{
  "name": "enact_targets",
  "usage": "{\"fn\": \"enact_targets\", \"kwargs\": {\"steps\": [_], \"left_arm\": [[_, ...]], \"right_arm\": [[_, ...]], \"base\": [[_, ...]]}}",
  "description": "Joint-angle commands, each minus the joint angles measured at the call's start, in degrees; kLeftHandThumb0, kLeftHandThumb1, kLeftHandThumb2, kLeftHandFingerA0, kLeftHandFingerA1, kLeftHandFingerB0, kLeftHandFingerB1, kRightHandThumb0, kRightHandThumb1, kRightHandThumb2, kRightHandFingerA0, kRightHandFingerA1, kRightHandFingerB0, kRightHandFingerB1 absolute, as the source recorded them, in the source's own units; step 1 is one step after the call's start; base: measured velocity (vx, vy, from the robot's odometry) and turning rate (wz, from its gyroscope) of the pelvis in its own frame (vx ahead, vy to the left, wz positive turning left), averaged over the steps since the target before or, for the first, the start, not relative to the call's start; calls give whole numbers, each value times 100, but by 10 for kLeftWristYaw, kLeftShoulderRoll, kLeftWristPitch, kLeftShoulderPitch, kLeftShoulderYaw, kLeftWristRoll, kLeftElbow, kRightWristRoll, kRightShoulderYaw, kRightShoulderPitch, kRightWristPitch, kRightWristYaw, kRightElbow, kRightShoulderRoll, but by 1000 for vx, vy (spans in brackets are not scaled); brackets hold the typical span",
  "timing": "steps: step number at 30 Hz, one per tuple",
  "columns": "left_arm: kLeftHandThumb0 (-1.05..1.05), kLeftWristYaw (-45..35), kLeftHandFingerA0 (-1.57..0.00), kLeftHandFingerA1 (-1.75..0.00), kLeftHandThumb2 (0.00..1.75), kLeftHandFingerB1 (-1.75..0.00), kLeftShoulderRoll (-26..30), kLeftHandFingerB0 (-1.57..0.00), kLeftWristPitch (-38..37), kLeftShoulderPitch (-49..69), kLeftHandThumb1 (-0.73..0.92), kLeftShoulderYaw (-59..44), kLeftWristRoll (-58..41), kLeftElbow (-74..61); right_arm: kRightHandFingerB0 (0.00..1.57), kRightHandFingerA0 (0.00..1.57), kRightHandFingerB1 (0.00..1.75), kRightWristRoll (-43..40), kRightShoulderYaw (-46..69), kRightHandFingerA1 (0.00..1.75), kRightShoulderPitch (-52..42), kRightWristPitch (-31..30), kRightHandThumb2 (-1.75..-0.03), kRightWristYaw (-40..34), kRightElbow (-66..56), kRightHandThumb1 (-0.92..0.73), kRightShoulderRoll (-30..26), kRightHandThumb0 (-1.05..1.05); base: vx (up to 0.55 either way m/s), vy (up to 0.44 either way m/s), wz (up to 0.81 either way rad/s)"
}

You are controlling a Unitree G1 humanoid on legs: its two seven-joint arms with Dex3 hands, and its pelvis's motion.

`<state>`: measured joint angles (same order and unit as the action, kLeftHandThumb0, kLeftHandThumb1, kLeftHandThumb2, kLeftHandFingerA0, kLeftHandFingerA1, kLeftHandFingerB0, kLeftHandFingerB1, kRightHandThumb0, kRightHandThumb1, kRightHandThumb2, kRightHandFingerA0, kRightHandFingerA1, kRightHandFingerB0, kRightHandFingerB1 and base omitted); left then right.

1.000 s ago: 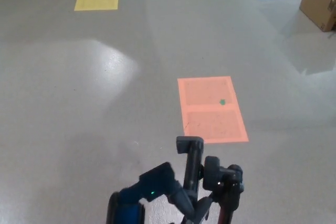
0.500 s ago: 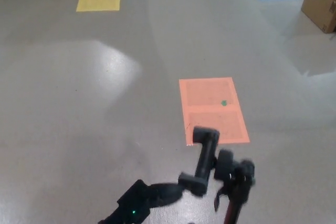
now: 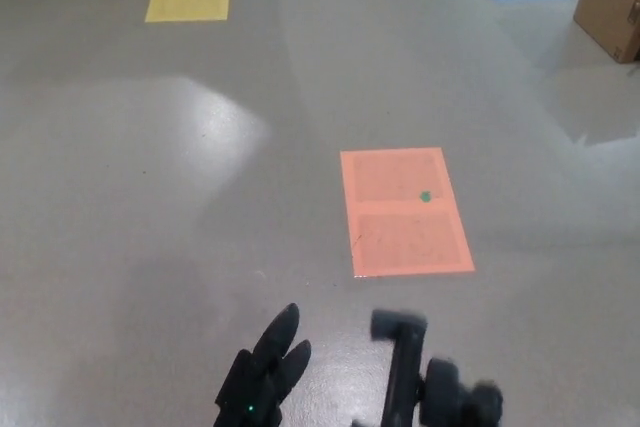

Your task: A phone stand is kept on the floor and the robot uses both its hands to grab it and uses its left hand to extend the phone stand by pulling it upwards

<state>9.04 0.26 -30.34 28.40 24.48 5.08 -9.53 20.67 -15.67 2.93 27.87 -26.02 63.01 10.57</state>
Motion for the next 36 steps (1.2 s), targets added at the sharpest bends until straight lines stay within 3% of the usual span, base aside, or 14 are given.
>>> {"fn": "enact_targets", "kwargs": {"steps": [1,3,4,5,11,12,16,17,18,23,28,36], "left_arm": [[-68,-29,-9,-4,75,-18,13,0,12,14,41,-9,-15,0],[-68,-33,-9,-4,75,-18,11,0,12,15,41,-11,-15,0],[-62,-29,0,0,65,0,13,0,8,23,44,-17,-9,8],[-63,-28,0,0,65,-1,15,0,4,28,44,-22,-7,14],[-65,-37,0,-3,57,0,15,0,-11,35,53,-37,-13,29],[-75,-38,0,0,78,-20,17,0,-10,39,45,-43,-13,29],[-79,-42,0,0,80,-19,30,0,-13,50,47,-64,-8,27],[-69,-50,0,-1,60,0,38,0,-18,59,55,-69,-19,31],[-79,-58,0,0,80,-18,46,0,-29,64,47,-77,-30,39],[-84,-73,0,0,85,-18,68,0,-44,84,51,-106,-47,53],[-90,-94,0,0,91,-15,92,0,-64,104,53,-140,-69,76],[-91,-109,0,0,91,-14,95,0,-89,125,55,-163,-75,109]], "right_arm": [[0,0,0,15,-27,0,-7,-23,-64,55,-32,-79,-21,-101],[0,0,0,11,-31,0,-10,-28,-64,57,-40,-79,-23,-101],[0,0,0,1,-28,0,-18,-12,-91,66,-54,-59,-26,-95],[0,0,0,-2,-29,0,-24,-3,-98,73,-66,-65,-31,-98],[0,0,0,3,-41,1,-38,20,-97,88,-102,-67,-55,-101],[0,0,0,-9,-38,0,-47,16,-96,110,-124,-65,-62,-101],[0,0,0,-15,-45,0,-76,-7,-97,161,-209,-69,-97,-103],[0,0,0,-3,-52,2,-91,-5,-100,160,-233,-72,-111,-105],[0,0,0,9,-58,1,-105,-5,-100,162,-263,-74,-129,-105],[0,0,0,14,-61,0,-183,-44,-98,185,-411,-69,-171,-105],[0,0,0,37,-48,0,-258,-7,-105,169,-511,-71,-229,-105],[0,0,0,4,-33,0,-331,6,-92,191,-585,-64,-273,-103]], "base": [[0,0,0],[0,0,0],[0,0,0],[0,0,0],[0,0,0],[0,0,0],[0,0,0],[0,0,0],[0,0,0],[0,0,0],[0,0,0],[0,0,0]]}}
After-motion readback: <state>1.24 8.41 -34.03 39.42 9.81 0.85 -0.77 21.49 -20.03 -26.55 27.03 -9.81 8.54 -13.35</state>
